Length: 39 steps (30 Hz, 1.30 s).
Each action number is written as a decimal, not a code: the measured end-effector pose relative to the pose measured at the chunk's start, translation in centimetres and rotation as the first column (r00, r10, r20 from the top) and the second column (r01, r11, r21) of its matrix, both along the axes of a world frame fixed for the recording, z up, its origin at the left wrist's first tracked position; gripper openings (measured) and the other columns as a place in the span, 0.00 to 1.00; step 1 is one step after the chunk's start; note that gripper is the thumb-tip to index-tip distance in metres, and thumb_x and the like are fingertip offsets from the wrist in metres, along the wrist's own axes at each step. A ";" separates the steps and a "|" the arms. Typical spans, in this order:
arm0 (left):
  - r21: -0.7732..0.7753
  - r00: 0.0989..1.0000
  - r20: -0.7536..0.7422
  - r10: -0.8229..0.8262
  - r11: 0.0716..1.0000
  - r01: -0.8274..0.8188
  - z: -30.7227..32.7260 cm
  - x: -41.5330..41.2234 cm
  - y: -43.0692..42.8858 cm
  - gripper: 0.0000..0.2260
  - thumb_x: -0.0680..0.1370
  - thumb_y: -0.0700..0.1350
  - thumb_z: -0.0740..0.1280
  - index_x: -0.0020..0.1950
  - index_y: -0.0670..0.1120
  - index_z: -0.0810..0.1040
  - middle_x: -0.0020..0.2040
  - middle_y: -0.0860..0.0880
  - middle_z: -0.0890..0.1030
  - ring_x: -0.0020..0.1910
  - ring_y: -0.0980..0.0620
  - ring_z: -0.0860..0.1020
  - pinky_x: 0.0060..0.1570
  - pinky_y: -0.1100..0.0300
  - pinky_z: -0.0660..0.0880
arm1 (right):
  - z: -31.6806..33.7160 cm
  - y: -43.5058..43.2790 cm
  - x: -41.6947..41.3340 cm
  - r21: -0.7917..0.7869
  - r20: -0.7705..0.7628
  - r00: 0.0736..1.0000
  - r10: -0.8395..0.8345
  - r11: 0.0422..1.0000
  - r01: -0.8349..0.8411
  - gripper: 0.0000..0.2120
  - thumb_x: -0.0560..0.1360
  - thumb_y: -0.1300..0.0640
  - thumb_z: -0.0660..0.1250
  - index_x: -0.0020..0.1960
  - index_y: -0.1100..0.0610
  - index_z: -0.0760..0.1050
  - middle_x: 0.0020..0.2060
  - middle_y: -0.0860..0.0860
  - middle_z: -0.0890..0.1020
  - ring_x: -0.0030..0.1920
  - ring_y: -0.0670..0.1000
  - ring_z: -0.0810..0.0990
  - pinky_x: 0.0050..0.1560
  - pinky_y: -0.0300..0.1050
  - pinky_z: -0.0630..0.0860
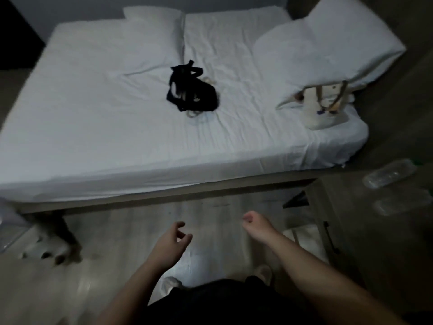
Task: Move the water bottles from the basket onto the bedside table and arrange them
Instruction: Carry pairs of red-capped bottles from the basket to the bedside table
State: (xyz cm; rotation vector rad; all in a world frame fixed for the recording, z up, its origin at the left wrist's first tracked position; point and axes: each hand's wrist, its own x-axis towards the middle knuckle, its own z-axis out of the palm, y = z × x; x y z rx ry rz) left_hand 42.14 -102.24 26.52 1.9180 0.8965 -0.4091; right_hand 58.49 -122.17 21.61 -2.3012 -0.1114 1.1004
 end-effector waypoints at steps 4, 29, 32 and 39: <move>-0.002 0.983 -0.031 0.179 0.984 -0.179 -0.5 -8.3 9.5 0.19 0.78 0.48 0.64 0.68 0.45 0.68 0.49 0.48 0.78 0.41 0.50 0.81 0.39 0.60 0.72 | -0.9 12.5 -6.2 0.048 -0.048 0.994 0.097 0.994 -0.095 0.14 0.75 0.56 0.64 0.60 0.57 0.74 0.57 0.55 0.80 0.51 0.53 0.78 0.57 0.46 0.74; -0.078 0.648 0.020 0.762 0.647 -0.759 -2.9 -25.8 44.0 0.14 0.78 0.45 0.64 0.63 0.44 0.71 0.45 0.42 0.80 0.35 0.50 0.79 0.38 0.56 0.73 | -1.8 58.3 -15.6 0.020 -0.091 0.784 0.614 0.789 -0.615 0.08 0.76 0.56 0.61 0.54 0.55 0.72 0.36 0.53 0.77 0.34 0.50 0.77 0.28 0.39 0.67; -0.054 0.613 0.002 0.790 0.612 -0.789 -2.7 -26.9 49.1 0.12 0.77 0.46 0.65 0.59 0.44 0.72 0.42 0.44 0.80 0.34 0.49 0.79 0.42 0.53 0.75 | -1.3 65.0 -15.7 0.019 -0.076 0.753 0.654 0.756 -0.654 0.07 0.76 0.58 0.61 0.54 0.56 0.72 0.34 0.54 0.75 0.30 0.49 0.74 0.28 0.39 0.67; -0.078 0.407 0.031 0.913 0.408 -0.910 -2.0 -29.0 57.8 0.09 0.77 0.44 0.65 0.57 0.45 0.71 0.36 0.45 0.79 0.34 0.47 0.76 0.34 0.58 0.69 | 0.6 80.2 -18.8 0.006 -0.022 0.542 0.840 0.542 -0.840 0.06 0.75 0.58 0.62 0.39 0.53 0.73 0.33 0.51 0.77 0.37 0.52 0.77 0.32 0.39 0.69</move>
